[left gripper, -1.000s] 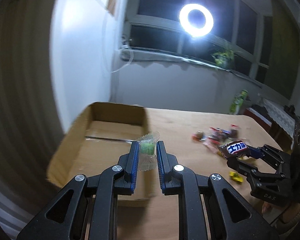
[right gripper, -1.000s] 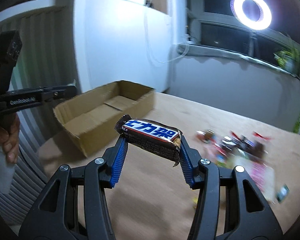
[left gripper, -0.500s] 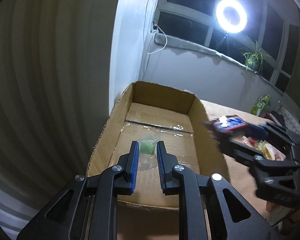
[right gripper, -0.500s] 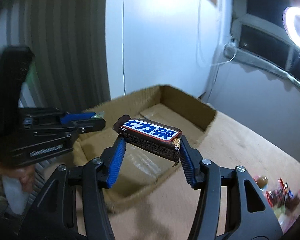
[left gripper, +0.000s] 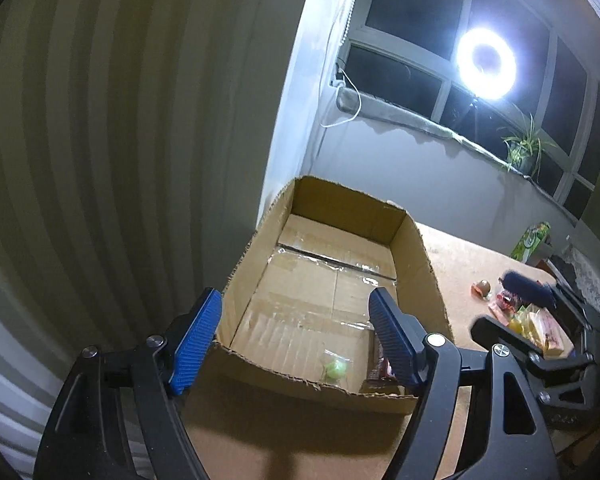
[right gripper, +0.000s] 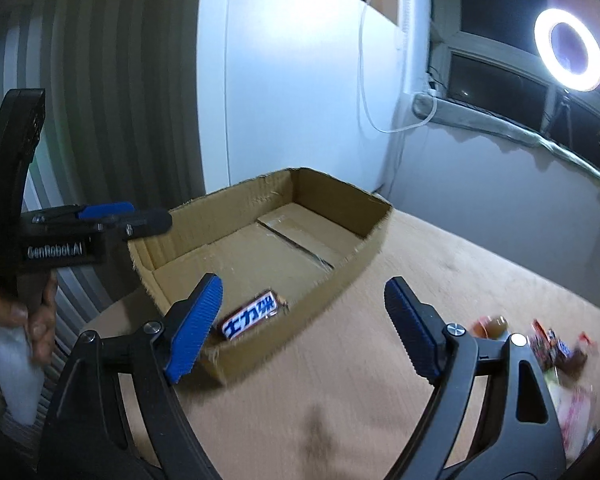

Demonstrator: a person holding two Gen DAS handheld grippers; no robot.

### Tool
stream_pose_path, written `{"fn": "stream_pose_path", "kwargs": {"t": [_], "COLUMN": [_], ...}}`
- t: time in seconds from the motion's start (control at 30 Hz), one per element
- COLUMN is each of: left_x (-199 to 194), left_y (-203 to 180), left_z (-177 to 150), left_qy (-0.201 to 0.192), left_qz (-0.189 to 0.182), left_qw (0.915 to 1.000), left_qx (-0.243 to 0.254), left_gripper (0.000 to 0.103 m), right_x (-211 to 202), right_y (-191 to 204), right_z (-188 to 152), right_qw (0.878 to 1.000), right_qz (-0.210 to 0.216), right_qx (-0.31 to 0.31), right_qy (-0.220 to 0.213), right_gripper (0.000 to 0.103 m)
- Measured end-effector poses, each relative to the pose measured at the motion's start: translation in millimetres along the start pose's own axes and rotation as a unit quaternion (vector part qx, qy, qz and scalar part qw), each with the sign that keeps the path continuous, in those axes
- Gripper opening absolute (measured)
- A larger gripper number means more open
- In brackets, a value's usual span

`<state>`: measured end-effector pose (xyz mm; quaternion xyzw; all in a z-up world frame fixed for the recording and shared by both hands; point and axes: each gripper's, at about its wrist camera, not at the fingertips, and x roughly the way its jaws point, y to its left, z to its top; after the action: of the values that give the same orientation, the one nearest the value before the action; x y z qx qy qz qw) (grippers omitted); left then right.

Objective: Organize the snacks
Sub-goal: 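Carry both items to the cardboard box and open both tools to drop them, then grasp the yellow candy with the left tool while the right tool grasps the green candy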

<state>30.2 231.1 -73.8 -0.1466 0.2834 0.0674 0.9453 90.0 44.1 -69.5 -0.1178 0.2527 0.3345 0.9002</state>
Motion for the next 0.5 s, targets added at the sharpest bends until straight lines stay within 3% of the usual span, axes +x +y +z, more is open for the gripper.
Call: {"fn": "stream_pose_path", "kwargs": {"t": [0.27, 0.5], "left_x": [-19, -30], "left_y": [-16, -55], "left_z": [6, 5], "left_qy": [-0.015, -0.014], "left_qz": [-0.003, -0.031], "left_qw": [0.9998, 0.9981], "left_qx": [0.013, 0.051], "left_gripper": [0.076, 0.077], "right_x": [-39, -63], "right_y": [13, 9], "right_z": [-32, -66], "right_qw": [1.000, 0.999], "right_qz": [-0.007, -0.014], "right_qx": [0.020, 0.045], "right_qy": [-0.022, -0.012], "right_gripper": [0.086, 0.086]}}
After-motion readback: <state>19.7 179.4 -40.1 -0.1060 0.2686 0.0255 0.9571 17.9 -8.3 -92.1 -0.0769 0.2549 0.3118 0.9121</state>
